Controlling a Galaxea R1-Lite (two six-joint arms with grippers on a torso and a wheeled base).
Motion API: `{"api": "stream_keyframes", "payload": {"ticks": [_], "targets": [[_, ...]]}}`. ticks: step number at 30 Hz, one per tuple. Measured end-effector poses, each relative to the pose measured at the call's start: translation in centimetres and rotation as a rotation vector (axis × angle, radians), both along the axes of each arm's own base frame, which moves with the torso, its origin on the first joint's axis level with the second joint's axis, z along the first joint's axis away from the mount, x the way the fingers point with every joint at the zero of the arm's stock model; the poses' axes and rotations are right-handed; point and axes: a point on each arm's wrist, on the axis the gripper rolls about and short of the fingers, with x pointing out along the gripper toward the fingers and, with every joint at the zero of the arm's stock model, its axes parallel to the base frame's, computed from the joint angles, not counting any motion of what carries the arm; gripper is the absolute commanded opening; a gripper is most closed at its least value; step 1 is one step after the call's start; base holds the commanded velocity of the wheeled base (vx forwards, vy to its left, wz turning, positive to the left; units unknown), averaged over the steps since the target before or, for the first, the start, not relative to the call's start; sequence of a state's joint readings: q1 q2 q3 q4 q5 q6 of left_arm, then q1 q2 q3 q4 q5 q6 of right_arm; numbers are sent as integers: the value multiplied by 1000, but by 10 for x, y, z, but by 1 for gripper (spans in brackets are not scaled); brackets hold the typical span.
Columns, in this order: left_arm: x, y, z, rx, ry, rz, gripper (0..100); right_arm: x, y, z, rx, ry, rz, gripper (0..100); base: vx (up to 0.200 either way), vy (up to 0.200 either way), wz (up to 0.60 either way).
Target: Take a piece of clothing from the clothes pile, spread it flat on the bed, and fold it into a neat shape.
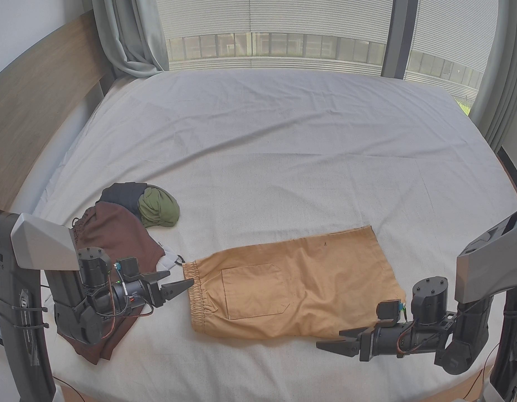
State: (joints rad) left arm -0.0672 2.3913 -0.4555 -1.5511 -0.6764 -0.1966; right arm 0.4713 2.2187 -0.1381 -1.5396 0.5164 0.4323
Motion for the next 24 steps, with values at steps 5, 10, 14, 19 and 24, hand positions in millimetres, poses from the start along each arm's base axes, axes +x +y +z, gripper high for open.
{"api": "stream_keyframes", "payload": {"ticks": [5,10,14,19,24], "targets": [[-1,0,-5,1,17,0,100,14,-8,8,29,-48,-47,100,0,0,0],[-3,-1,-14,1,49,-5,100,22,-18,10,38,-67,-82,100,0,0,0],[-3,-6,-23,-7,82,-26,100,25,-22,10,39,-72,-98,100,0,0,0],[-1,-13,-33,-26,122,-36,100,27,-24,10,39,-76,-109,100,0,0,0],[4,-18,-37,-51,138,-34,100,28,-24,8,37,-72,-112,100,0,0,0]]}}
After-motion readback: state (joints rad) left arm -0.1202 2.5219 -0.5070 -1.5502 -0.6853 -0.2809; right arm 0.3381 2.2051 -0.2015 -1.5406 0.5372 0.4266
